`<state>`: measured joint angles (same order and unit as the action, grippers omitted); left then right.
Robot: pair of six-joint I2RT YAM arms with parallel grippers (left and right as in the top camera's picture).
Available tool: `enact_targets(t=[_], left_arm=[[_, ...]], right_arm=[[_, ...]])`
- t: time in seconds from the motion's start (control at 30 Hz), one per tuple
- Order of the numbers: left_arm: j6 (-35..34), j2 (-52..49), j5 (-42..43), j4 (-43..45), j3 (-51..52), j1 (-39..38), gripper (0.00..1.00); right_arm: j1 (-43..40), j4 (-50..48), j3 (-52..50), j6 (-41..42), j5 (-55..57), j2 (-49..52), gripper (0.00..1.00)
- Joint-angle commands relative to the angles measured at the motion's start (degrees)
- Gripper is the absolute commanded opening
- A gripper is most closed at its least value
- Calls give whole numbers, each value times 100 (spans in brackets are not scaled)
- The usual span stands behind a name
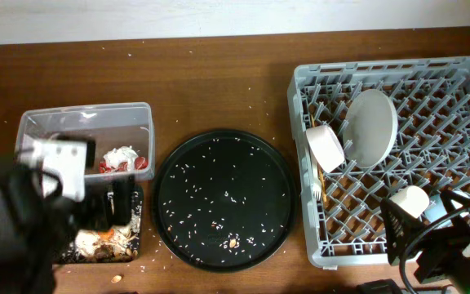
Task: Sort waste into correct bins and load items into the dishwasher rack
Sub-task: 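Grasp the carrot with the left gripper and place it on the black tray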
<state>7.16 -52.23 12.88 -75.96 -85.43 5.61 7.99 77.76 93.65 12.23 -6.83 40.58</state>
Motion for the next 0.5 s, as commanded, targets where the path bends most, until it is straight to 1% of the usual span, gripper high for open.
enact_targets(t=[0.0,0.13,0.27,0.33,0.37,0.4,0.43,0.47], left_arm=[[302,400,-264,-24,-28,-24,99],[302,748,-267,-26,-28,-24,99],[302,769,-267,-33,-28,-24,99],[302,769,-264,-72,-28,-24,99],[302,769,-264,-118,-28,-24,99],[302,769,-267,-190,-28,-24,99],[302,769,-264,-243,-28,-24,99],[299,769,-264,-356,-28,-24,99]], right_arm=[[26,-11,17,33,-74,-9,99],[26,-13,17,31,-68,-9,99],[26,7,17,22,-9,-9,99],[26,11,9,-431,267,-9,99],[26,-22,-72,-857,258,-13,99],[20,-201,-247,-1335,256,-116,99],[15,-428,-448,-1567,251,-225,98],[13,-927,-1001,-1814,251,-529,99]])
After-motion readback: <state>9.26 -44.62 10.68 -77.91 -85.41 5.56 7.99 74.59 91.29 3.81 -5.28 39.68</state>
